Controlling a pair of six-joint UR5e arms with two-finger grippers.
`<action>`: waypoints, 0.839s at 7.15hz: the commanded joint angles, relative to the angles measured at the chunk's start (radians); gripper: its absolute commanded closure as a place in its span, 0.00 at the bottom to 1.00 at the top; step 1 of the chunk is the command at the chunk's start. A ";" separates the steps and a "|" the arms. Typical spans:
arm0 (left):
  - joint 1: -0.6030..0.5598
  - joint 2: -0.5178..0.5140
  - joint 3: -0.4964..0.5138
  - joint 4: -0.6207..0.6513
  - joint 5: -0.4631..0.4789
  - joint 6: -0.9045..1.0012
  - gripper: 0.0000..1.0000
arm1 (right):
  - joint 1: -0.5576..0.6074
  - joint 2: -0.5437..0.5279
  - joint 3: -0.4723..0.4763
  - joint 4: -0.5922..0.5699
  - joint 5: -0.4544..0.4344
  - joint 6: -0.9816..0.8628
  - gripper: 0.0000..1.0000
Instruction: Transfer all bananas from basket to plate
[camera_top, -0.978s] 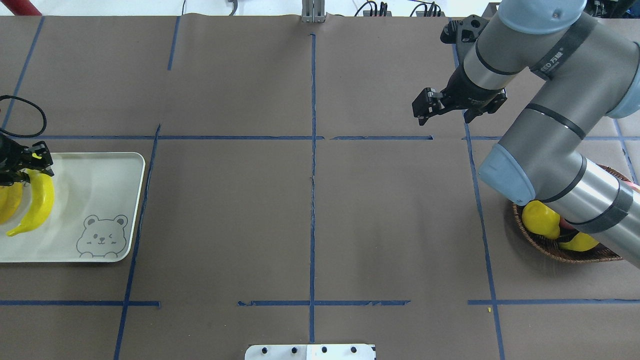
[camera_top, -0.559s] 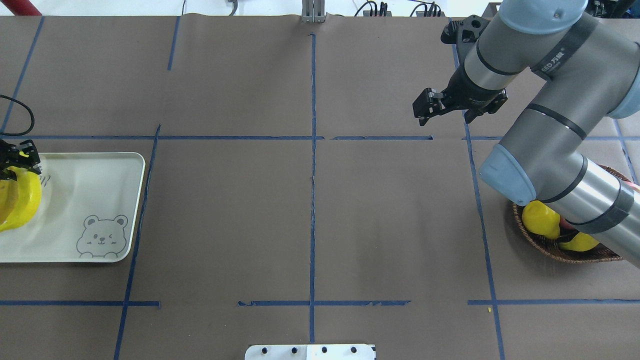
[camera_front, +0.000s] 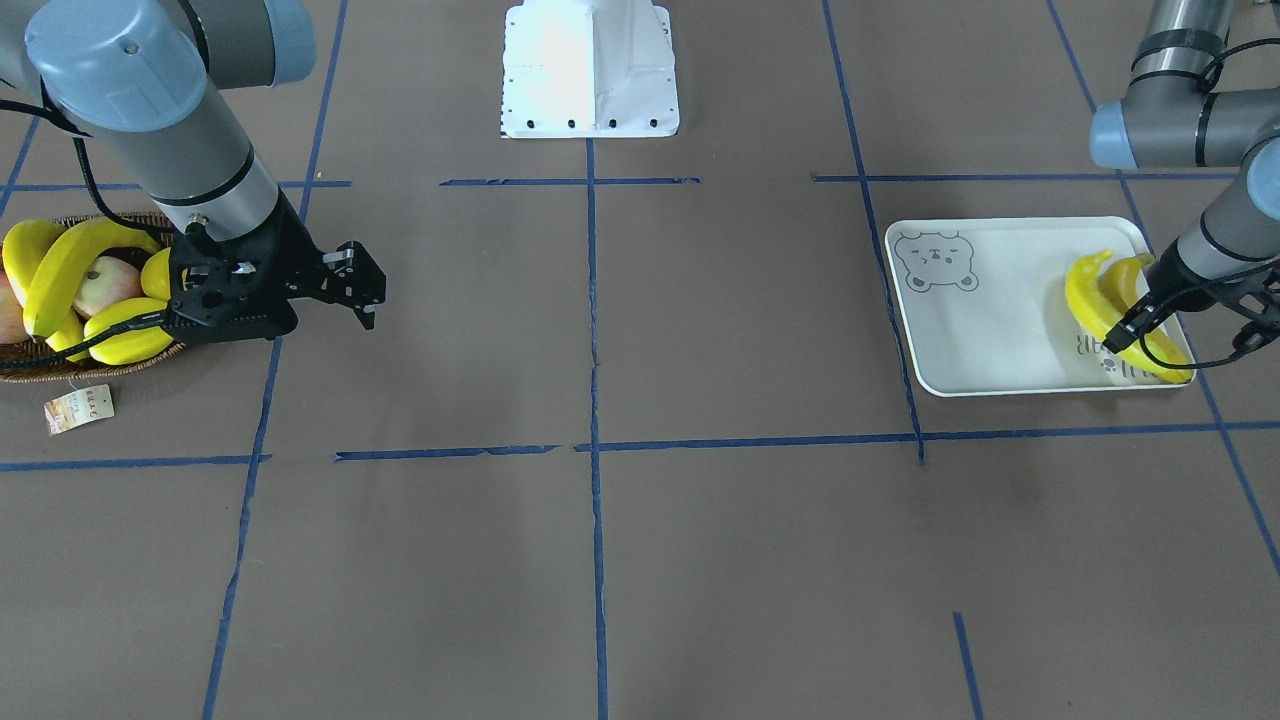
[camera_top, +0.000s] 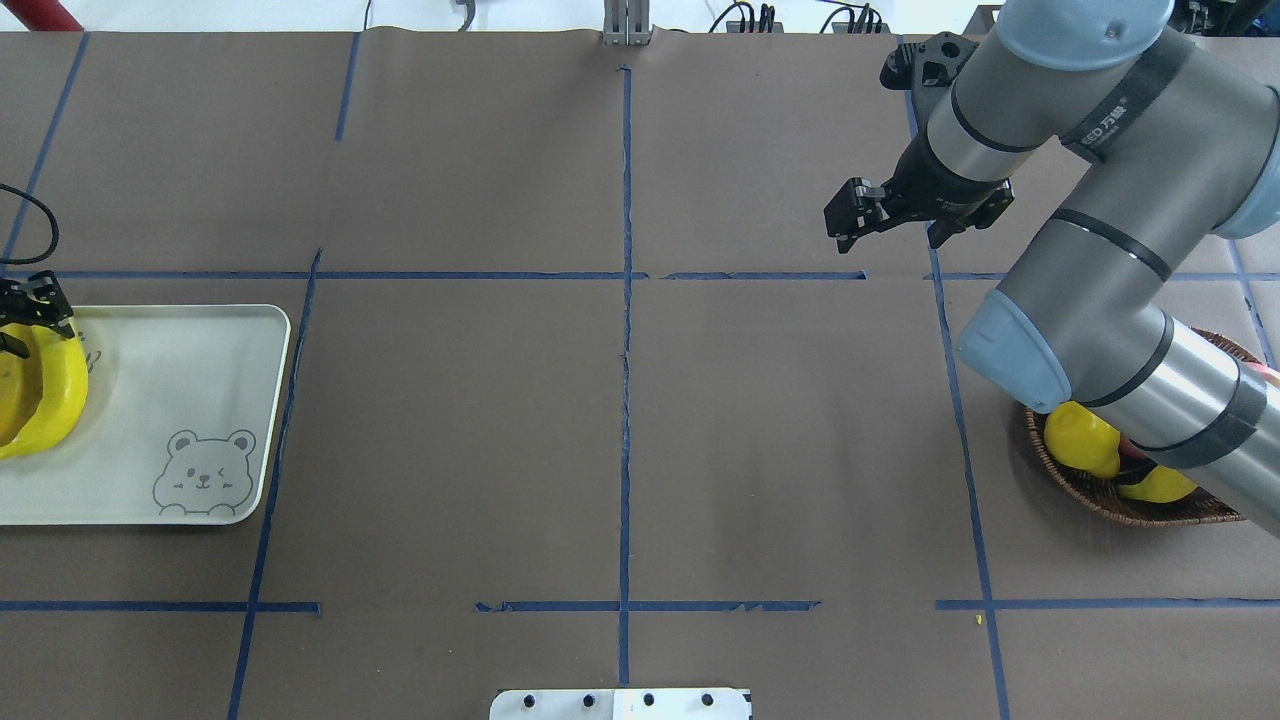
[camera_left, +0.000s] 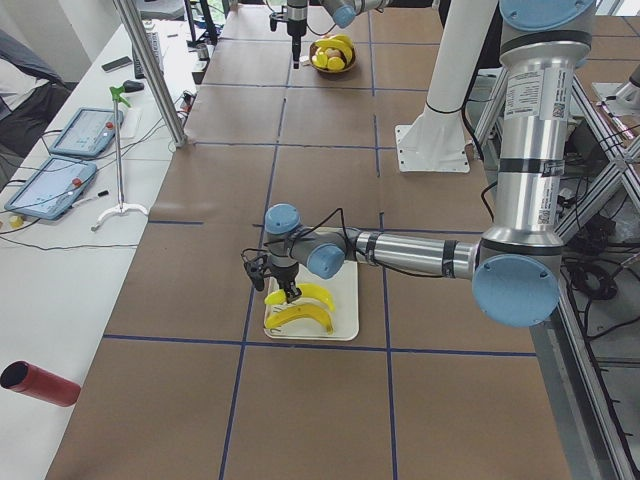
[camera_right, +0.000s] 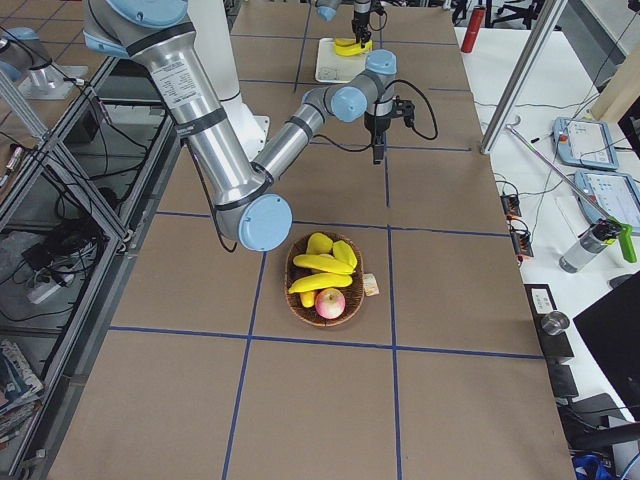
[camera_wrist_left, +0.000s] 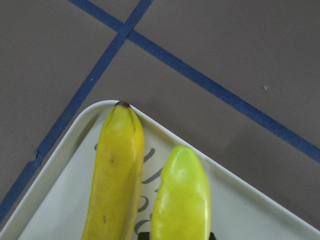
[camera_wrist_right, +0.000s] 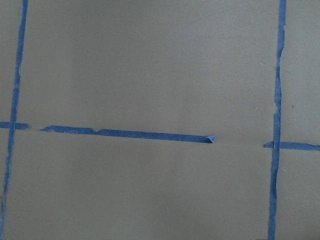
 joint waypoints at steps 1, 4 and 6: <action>-0.052 -0.001 -0.006 0.003 -0.012 0.111 0.00 | 0.001 0.000 0.000 0.000 0.000 0.001 0.00; -0.107 -0.002 -0.099 0.014 -0.149 0.191 0.00 | 0.041 -0.067 0.070 -0.081 0.002 -0.069 0.00; -0.115 -0.001 -0.185 0.029 -0.171 0.227 0.00 | 0.052 -0.284 0.212 -0.101 -0.053 -0.220 0.00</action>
